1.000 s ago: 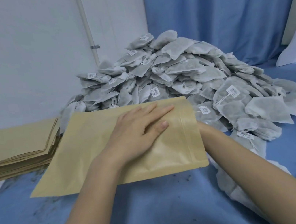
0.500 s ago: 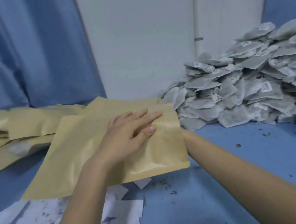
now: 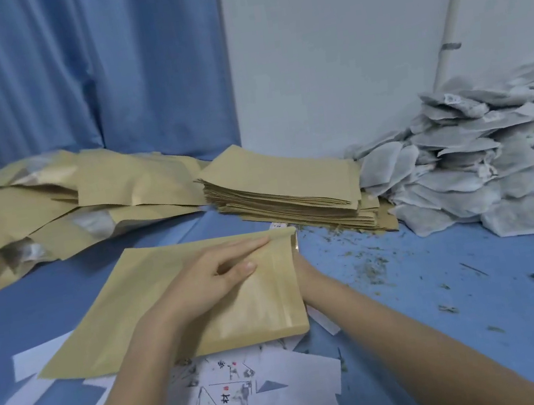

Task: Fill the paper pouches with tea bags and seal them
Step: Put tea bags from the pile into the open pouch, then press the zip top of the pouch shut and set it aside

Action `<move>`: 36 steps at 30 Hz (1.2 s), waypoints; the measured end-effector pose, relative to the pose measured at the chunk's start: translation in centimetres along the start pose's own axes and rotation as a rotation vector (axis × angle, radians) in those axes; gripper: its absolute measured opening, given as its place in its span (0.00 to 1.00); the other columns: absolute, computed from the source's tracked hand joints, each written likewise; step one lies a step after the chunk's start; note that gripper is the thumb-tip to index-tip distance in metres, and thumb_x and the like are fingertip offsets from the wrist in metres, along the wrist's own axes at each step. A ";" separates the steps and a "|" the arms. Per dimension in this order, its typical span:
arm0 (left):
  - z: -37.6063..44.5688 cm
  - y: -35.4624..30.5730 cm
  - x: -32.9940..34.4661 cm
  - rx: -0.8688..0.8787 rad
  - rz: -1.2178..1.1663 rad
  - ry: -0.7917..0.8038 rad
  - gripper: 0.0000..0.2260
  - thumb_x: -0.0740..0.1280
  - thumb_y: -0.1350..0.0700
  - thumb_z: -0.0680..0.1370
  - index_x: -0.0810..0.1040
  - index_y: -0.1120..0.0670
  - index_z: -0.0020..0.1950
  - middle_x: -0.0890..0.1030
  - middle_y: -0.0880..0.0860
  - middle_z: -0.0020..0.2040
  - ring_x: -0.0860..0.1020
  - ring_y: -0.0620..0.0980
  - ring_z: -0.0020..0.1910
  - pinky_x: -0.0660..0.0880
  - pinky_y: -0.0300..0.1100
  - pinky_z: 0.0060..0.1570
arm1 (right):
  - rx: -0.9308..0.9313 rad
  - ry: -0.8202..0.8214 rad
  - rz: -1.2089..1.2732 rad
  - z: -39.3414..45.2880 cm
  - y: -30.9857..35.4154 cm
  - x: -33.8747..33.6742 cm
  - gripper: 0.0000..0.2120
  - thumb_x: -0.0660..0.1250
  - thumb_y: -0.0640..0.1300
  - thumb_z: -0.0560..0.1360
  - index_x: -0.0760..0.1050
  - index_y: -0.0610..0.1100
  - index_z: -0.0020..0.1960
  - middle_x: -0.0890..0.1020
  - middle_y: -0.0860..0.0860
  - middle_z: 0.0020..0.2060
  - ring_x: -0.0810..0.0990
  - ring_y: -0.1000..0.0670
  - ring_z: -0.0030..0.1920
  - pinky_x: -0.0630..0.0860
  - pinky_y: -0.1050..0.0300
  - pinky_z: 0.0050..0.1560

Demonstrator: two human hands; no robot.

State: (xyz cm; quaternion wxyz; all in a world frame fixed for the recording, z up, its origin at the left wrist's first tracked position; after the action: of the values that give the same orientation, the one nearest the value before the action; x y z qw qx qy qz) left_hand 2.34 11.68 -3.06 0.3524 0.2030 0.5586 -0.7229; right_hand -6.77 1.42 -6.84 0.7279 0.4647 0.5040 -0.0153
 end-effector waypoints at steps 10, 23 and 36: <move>0.3 1.3 -0.8 -0.051 -0.047 -0.009 0.16 0.65 0.50 0.78 0.74 0.32 0.61 0.75 0.30 0.59 0.71 0.30 0.61 0.66 0.33 0.60 | 0.236 0.230 -0.381 -5.7 -3.8 -4.9 0.34 0.72 0.65 0.62 0.76 0.39 0.56 0.80 0.43 0.50 0.78 0.44 0.51 0.76 0.48 0.53; 0.1 0.6 -1.1 -0.059 -0.056 -0.011 0.16 0.66 0.51 0.77 0.75 0.31 0.61 0.76 0.29 0.58 0.71 0.29 0.59 0.66 0.29 0.57 | -0.038 -0.053 -0.325 -5.6 -2.4 -8.9 0.07 0.68 0.42 0.74 0.82 0.49 0.51 0.83 0.54 0.49 0.79 0.55 0.50 0.75 0.60 0.52; 0.7 -4.0 0.6 0.063 -0.244 0.093 0.15 0.65 0.53 0.77 0.77 0.44 0.63 0.78 0.34 0.59 0.73 0.31 0.60 0.65 0.21 0.52 | -0.201 0.130 -0.329 -4.5 1.9 -3.2 0.06 0.58 0.36 0.78 0.73 0.42 0.47 0.76 0.45 0.45 0.74 0.48 0.46 0.70 0.62 0.50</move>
State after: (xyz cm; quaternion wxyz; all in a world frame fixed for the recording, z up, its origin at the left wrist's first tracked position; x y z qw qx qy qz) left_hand -0.97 11.32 -0.63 0.2291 0.1780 0.5718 -0.7674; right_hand -10.62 4.15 -3.41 0.7242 0.3013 0.6180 -0.0535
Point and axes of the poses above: each hand's wrist, its own z-axis towards the middle knuckle, its own x-axis out of the palm, y = z × x, the point moved 5 cm from there along z, towards the middle knuckle
